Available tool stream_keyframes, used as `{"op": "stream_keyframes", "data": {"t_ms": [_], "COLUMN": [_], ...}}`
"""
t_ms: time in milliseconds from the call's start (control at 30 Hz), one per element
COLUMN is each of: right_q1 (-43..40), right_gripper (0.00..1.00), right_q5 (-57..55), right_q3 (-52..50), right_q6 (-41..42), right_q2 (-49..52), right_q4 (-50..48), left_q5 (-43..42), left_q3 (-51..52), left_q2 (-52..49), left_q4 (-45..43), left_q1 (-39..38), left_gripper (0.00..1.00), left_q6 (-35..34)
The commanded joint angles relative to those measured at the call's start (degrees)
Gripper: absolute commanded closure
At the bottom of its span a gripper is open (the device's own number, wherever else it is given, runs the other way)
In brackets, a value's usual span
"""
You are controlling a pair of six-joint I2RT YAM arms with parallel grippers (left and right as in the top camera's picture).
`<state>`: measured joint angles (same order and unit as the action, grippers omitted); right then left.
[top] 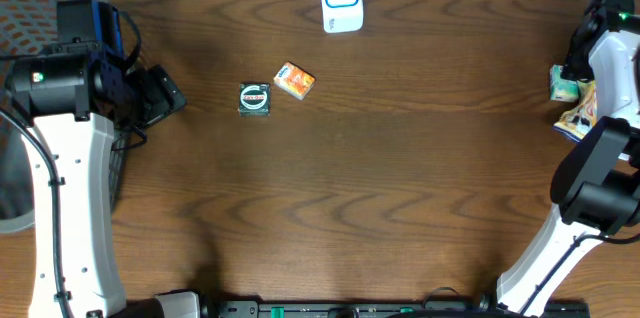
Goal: Scan the item barcode
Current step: 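Carry the chip bag right and drop it at the table's right edge, then reach the right gripper to the orange Kleenex pack and grasp it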
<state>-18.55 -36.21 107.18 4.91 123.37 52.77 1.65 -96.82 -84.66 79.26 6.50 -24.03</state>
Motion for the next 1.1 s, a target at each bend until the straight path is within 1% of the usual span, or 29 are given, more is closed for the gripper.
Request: {"op": "stream_keyframes", "data": {"t_ms": [0,100,267,333,433,467,567,733,767,833,933,967,1000,1033,1067], "right_q1": [2.45,4.57,9.68,11.8,15.41,16.74,21.7,32.46,34.23,37.99,42.93,44.33,45.68,46.64,47.6], "right_gripper": [0.01,0.01,0.01,0.01,0.01,0.01,0.01,0.01,0.02,0.12,0.38,0.41,0.4,0.36,0.34], "right_q5": [8.74,18.45,43.98,54.42,65.79,66.66,64.61,60.08,58.49,52.96,44.59,43.08,42.07,41.55,40.85], "right_q3": [-0.04,-0.04,-0.04,-0.04,-0.04,-0.04,-0.04,-0.04,-0.04,-0.04,-0.04,-0.04,-0.04,-0.04,-0.04], "right_q6": [2.56,2.56,2.54,2.54,2.25,1.77,-0.24,-8.52,-9.84,-11.39,-11.5,-12.33,-13.57,-14.6,-15.34], "right_q2": [-0.94,-2.05,-4.39,-5.05,-5.07,-4.94,-4.66,-2.91,-2.23,-1.01,1.44,2.32,3.23,3.91,4.81], "right_q4": [0.55,0.55,0.28,-1.25,-5.92,-7.15,-9.79,-12.26,-12.7,-13.7,-16.79,-17.94,-19.08,-19.89,-20.81], "left_q5": [0.33,0.33,0.33,0.31,0.31,0.31,0.31,0.33,0.33,0.33,0.33,0.33,0.33,0.31,0.31], "left_q3": [0.22,0.22,0.22,0.22,0.22,0.22,0.22,0.22,0.22,0.22,0.22,0.22,0.22,0.22,0.22], "left_q2": [-0.37,-0.37,-0.37,-0.37,-0.37,-0.37,-0.37,-0.37,-0.37,-0.37,-0.37,-0.37,-0.37,-0.37,-0.37], "left_q4": [0.17,0.17,0.17,0.17,0.17,0.17,0.2,0.17,0.17,0.17,0.17,0.17,0.17,0.17,0.17], "left_q1": [0.13,0.13,0.13,0.13,0.13,0.13,0.13,0.13,0.13,0.13,0.13,0.13,0.13,0.13,0.13], "left_gripper": [0.02,0.02,0.03,0.02,0.02,0.02,0.03,0.02,0.02,0.02,0.02,0.02,0.02,0.02,0.02], "left_q6": [-0.28,-0.28,-0.28,-0.28,-0.28,-0.28,-0.28,-0.28,-0.28,-0.28,-0.28,-0.28,-0.28,-0.28,-0.28]}}
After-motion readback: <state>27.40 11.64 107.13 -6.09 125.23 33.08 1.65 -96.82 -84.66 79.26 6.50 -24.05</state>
